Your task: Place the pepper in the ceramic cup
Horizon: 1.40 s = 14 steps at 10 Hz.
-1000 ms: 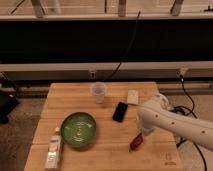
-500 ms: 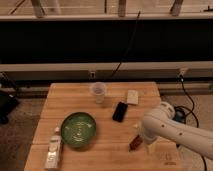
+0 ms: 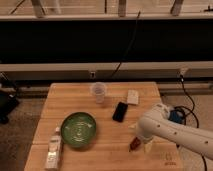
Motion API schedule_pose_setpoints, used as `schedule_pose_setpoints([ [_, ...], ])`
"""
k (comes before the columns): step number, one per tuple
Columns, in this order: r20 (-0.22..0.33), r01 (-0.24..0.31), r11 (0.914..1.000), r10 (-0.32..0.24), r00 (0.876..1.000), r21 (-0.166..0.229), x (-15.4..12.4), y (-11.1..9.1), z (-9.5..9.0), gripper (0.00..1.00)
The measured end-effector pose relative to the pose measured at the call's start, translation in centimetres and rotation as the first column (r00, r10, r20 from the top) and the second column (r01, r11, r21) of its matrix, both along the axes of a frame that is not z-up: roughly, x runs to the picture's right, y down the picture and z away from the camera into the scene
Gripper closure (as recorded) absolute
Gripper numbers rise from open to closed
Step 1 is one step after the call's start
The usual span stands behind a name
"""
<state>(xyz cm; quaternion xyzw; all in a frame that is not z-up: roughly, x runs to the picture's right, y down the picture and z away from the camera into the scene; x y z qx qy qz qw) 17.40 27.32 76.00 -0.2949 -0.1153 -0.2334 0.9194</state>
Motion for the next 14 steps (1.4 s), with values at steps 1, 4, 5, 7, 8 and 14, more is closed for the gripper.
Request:
schedule_pose_setpoints([
  [1,0.004,0.005,1.0000,-0.005,1.000,-0.002,-0.2,0.1,0.3,0.27],
  [4,-0.003,0.016,0.9998,-0.016,1.000,-0.014,0.1,0.9,1.0,0.55],
  [5,-0.007,0.017,0.9997,-0.017,1.000,-0.018,0.2,1.3,1.3,0.67],
  [7,-0.008,0.014,0.9998,-0.014,1.000,-0.017,0.3,1.4,1.4,0.88],
  [8,-0.011,0.012,0.9998,-0.012,1.000,-0.016,0.3,1.4,1.4,0.96],
  [14,-0.034,-0.013,0.9992,0.012,0.999,-0.036,-1.2,-3.7,0.0,1.00],
])
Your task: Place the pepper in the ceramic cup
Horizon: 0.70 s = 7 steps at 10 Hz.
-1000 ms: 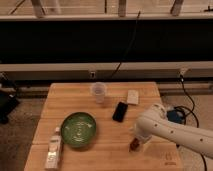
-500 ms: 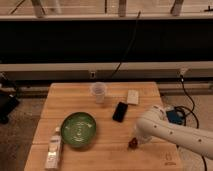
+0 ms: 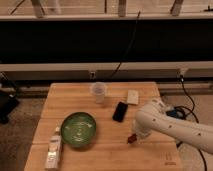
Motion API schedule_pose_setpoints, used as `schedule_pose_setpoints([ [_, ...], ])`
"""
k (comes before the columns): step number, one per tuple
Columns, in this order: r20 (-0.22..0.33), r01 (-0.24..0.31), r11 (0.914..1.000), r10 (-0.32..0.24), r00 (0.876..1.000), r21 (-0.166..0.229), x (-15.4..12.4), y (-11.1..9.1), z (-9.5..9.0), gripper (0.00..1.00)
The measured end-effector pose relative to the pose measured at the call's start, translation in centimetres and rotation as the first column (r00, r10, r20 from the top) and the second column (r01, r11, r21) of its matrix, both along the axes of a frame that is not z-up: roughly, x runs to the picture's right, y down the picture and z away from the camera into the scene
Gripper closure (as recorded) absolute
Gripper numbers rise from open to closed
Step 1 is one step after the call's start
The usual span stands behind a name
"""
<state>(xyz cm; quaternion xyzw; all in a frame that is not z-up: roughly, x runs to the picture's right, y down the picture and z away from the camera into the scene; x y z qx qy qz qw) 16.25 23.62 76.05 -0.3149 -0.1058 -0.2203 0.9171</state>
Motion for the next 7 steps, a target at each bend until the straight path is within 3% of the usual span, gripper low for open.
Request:
schedule_pose_setpoints([
  [7,0.021,-0.053,0.9985,0.053,0.998,-0.008,-4.7,-9.9,2.2,1.00],
])
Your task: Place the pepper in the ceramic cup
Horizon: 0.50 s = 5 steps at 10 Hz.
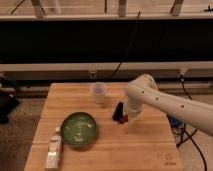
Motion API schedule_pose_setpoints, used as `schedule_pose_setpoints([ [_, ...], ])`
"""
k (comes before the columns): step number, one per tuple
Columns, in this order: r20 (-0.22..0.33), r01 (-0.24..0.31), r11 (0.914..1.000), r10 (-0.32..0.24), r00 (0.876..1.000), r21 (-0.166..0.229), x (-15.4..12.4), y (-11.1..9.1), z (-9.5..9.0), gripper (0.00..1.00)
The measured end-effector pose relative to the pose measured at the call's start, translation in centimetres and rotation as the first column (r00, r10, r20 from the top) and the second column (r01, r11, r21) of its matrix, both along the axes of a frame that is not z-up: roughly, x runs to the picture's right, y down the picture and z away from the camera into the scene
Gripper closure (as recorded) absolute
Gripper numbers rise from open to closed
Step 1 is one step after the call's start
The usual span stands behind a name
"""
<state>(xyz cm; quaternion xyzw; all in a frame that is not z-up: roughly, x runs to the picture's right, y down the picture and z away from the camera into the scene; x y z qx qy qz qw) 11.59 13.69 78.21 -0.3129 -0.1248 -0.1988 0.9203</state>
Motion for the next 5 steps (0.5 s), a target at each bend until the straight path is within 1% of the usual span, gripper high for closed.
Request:
schedule_pose_setpoints([
  [2,0.015,-0.018,0.9997,0.018,1.000,0.015,-2.0,-3.1,1.1,1.00],
  [5,0.038,-0.037,0.9988,0.036,0.999,0.031,-5.1,-6.1,2.3,1.00],
])
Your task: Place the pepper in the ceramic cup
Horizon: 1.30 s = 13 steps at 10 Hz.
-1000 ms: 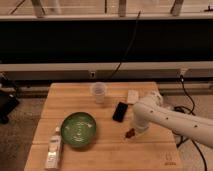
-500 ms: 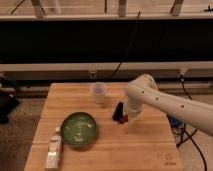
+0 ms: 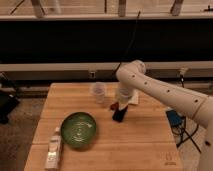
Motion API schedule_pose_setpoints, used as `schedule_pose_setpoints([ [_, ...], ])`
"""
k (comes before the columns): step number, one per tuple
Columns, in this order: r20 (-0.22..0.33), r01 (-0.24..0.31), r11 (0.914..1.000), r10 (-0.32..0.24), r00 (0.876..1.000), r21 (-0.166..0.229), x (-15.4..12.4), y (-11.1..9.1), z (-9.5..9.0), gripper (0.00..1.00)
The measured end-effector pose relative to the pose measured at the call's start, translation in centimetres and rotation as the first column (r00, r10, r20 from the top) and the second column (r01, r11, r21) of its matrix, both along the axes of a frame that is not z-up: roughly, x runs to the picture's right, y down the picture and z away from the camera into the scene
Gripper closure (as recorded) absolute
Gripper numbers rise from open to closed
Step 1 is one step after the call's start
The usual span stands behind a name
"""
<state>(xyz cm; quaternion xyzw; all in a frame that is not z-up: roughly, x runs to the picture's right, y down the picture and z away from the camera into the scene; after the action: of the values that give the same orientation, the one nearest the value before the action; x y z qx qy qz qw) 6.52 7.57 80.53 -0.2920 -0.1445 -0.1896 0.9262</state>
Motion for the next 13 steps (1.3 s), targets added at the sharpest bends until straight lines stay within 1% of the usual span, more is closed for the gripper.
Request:
schedule_pose_setpoints([
  [2,0.014,-0.017,0.9997,0.016,1.000,0.018,-2.4,-2.2,0.8,1.00],
  [3,0.017,-0.022,0.9994,0.022,1.000,0.028,-3.0,-3.2,1.0,1.00],
  [6,0.027,-0.023,0.9980,0.021,0.999,0.059,-4.8,-6.0,0.7,1.00],
  [7,0.027,-0.022,0.9972,0.021,0.999,0.071,-4.9,-7.0,0.5,1.00],
  [9,0.033,-0.022,0.9970,0.020,0.999,0.074,-5.5,-7.6,0.5,1.00],
  [13,0.062,-0.040,0.9968,0.036,0.997,0.069,-7.6,-8.8,0.6,1.00],
])
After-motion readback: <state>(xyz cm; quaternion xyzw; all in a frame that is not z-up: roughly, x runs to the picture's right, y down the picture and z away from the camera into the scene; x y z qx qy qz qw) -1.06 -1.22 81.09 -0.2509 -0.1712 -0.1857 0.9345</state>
